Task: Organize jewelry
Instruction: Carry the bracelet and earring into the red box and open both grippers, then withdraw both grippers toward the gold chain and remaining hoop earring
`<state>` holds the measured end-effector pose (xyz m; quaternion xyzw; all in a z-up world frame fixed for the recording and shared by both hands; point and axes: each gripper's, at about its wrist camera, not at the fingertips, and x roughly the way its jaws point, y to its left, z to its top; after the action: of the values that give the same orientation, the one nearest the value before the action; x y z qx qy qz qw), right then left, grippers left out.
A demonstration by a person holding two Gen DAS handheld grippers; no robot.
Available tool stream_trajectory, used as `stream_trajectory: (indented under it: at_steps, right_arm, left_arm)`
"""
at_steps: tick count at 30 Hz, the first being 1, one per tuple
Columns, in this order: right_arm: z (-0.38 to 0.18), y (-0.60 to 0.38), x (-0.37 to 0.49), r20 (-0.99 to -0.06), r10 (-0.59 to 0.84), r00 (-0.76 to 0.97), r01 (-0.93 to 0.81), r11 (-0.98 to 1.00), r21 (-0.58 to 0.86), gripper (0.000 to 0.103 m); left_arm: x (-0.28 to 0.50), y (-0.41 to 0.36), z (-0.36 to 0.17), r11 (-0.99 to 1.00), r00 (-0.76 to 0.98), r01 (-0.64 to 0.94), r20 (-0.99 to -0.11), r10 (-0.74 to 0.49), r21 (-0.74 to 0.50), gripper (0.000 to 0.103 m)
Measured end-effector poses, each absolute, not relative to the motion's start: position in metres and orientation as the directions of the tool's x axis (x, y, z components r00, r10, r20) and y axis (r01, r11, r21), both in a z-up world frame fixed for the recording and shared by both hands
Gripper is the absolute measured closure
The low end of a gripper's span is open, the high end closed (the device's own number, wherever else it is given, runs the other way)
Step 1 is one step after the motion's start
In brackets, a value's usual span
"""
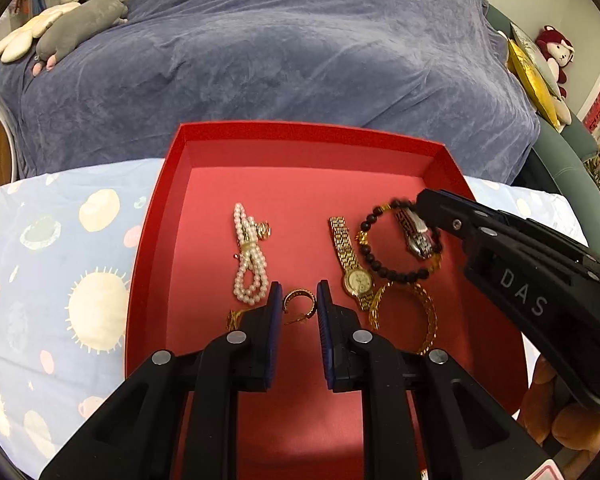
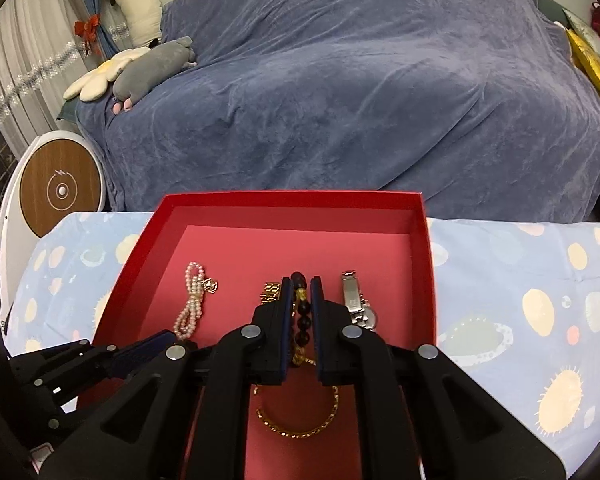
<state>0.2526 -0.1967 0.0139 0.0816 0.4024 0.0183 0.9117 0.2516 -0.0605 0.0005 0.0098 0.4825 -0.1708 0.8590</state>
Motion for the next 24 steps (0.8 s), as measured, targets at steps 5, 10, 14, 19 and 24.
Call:
stream_trajectory:
  at_steps: [5, 10, 14, 19, 24]
  right_arm:
    - [0.031, -0.213, 0.237, -0.679, 0.091, 0.729, 0.045, 0.983, 0.181, 0.083]
    - [0.056, -0.227, 0.197, -0.637, 0.102, 0.764, 0.017, 0.984, 0.178, 0.079]
    - [0.072, -0.229, 0.152, -0.619, 0.106, 0.778, -0.017, 0.989, 0.149, 0.076]
    - [0.077, -0.224, 0.097, -0.622, 0.130, 0.773, -0.044, 0.987, 0.152, 0.070]
    - [0.063, -0.209, 0.054, -0.646, 0.136, 0.751, -0.061, 0.989, 0.137, 0.069]
  left_arm:
    - [0.252, -0.052, 0.010, 0.957, 0.529, 0.244, -0.805, -0.269, -0.160, 0.061]
    - [0.236, -0.036, 0.036, 0.963, 0.608, 0.241, -0.755, -0.245, -0.119, 0.050]
    - [0.207, -0.021, 0.057, 0.966, 0.657, 0.249, -0.720, -0.223, -0.072, 0.043]
    - [0.166, -0.007, 0.070, 0.970, 0.673, 0.242, -0.716, -0.186, -0.024, 0.036]
    - [0.130, 0.008, 0.062, 0.970, 0.651, 0.241, -0.738, -0.176, -0.019, 0.035]
